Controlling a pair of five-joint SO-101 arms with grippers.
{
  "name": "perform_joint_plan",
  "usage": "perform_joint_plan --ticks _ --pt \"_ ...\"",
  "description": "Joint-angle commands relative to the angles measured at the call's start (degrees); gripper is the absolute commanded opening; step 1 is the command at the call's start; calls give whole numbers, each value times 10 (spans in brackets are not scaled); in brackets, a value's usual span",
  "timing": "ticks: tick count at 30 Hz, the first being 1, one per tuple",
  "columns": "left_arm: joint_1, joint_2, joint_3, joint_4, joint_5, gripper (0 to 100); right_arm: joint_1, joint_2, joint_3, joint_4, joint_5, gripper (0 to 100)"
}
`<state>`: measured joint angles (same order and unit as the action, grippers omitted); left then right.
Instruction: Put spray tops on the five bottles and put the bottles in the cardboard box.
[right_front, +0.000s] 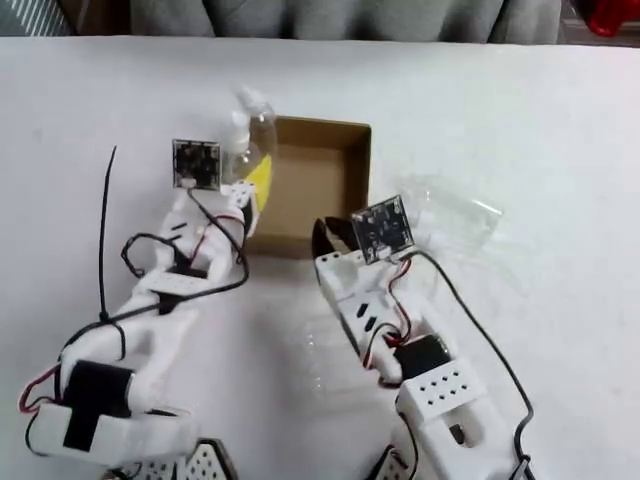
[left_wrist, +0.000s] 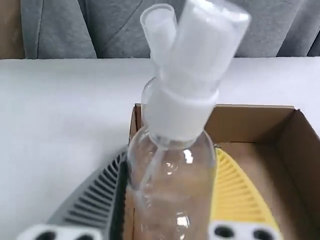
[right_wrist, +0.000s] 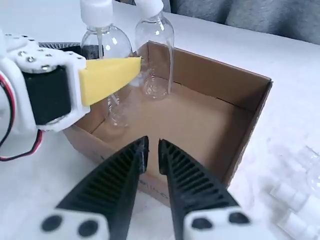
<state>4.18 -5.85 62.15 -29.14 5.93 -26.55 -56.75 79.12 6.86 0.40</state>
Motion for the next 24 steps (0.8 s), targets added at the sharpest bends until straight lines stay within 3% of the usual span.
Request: perform_joint_plan --ticks 1,20,24 --pt "0 14 -41 -42 -29 24 1 -6 -33 4 -1 16" --pt "-1 61 -62 -52 -28 29 1 -6 -32 5 -1 16" --pt "-2 64 -62 -52 -26 72 1 -6 -32 5 -1 16"
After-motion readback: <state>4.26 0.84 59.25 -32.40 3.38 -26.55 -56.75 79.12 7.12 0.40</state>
